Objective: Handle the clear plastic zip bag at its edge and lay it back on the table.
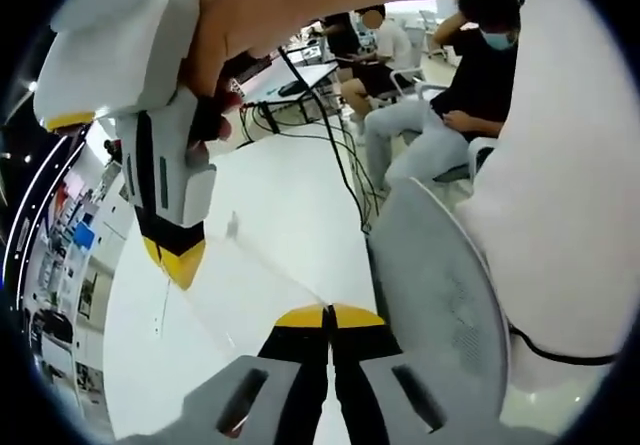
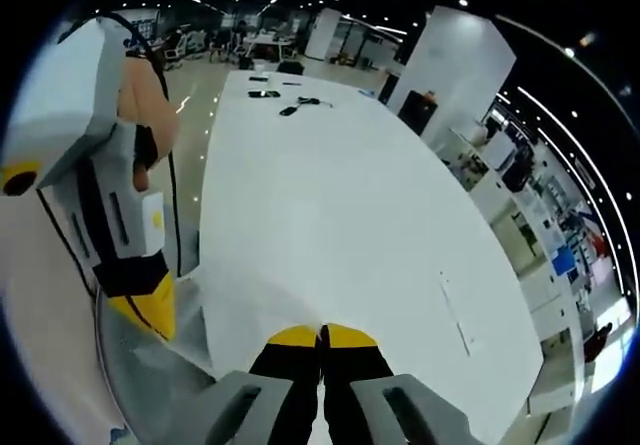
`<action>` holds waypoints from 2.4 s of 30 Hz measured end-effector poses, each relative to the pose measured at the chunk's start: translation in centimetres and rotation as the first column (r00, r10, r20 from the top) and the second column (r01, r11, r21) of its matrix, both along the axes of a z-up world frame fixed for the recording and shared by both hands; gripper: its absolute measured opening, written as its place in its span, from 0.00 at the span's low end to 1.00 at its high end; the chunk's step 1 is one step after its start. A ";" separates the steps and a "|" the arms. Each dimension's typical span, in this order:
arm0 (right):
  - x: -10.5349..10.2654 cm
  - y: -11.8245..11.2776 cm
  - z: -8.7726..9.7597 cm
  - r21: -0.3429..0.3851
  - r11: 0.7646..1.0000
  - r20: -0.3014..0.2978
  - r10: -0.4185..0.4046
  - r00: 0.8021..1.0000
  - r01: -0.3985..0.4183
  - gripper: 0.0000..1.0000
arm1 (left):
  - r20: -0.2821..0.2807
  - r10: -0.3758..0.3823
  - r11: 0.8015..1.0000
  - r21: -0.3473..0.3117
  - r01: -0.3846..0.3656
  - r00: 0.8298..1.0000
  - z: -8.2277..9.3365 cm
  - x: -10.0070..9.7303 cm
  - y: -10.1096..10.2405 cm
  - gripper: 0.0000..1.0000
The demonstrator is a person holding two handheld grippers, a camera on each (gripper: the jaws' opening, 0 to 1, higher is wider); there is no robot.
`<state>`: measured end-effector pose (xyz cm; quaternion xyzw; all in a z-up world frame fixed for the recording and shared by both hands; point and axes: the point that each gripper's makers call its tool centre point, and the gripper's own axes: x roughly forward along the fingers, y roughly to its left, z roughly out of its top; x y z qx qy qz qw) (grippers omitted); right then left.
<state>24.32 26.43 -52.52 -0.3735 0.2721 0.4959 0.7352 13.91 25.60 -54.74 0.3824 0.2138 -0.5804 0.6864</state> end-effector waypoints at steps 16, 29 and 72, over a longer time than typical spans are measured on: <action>0.1 0.3 0.6 -0.021 1.000 0.038 0.021 0.999 -0.021 0.00 | 0.050 0.082 0.996 -0.038 -0.080 0.995 1.4 2.6 0.9 0.00; -0.2 0.6 0.7 -0.016 1.000 0.037 0.023 0.999 -0.022 0.00 | 0.078 0.114 0.993 -0.049 -0.111 0.990 2.2 3.6 1.5 0.00; 0.9 0.6 1.9 0.012 1.000 0.049 -0.010 0.999 0.009 0.00 | 0.059 0.051 0.998 -0.030 -0.049 0.997 0.7 1.5 0.5 0.00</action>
